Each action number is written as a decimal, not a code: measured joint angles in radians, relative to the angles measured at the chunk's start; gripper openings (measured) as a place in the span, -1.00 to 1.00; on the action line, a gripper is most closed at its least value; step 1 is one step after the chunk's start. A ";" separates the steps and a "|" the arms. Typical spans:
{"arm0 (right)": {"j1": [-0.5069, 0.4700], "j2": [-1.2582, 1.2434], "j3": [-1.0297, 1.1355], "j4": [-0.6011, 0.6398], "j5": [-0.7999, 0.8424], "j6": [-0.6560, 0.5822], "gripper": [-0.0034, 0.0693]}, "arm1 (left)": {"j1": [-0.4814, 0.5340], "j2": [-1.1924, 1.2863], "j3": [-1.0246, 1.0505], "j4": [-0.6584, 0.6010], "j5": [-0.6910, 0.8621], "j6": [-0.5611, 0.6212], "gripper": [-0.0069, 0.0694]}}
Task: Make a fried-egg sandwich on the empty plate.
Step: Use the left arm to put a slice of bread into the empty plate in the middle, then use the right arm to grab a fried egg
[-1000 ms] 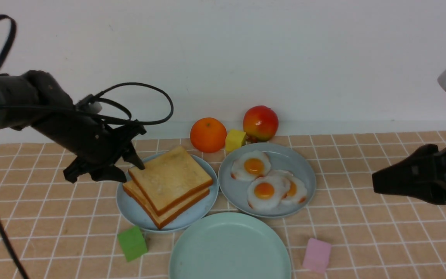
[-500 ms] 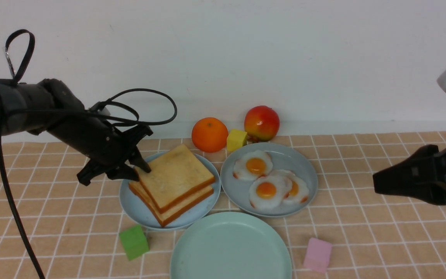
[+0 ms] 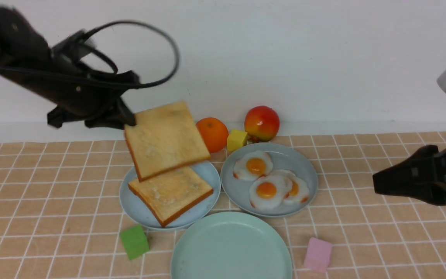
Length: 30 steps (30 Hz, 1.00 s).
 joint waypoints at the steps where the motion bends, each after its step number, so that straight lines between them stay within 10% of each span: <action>1: 0.000 0.000 0.000 0.000 -0.001 0.000 -0.25 | -0.034 -0.015 0.013 -0.007 0.021 0.023 -0.63; 15: 0.000 0.000 0.000 -0.021 -0.004 -0.006 -0.20 | -0.331 0.084 0.318 -0.036 -0.188 -0.017 -0.61; 30: 0.068 0.344 -0.243 -0.157 -0.012 0.170 0.40 | -0.332 0.087 0.145 0.251 0.009 -0.086 0.37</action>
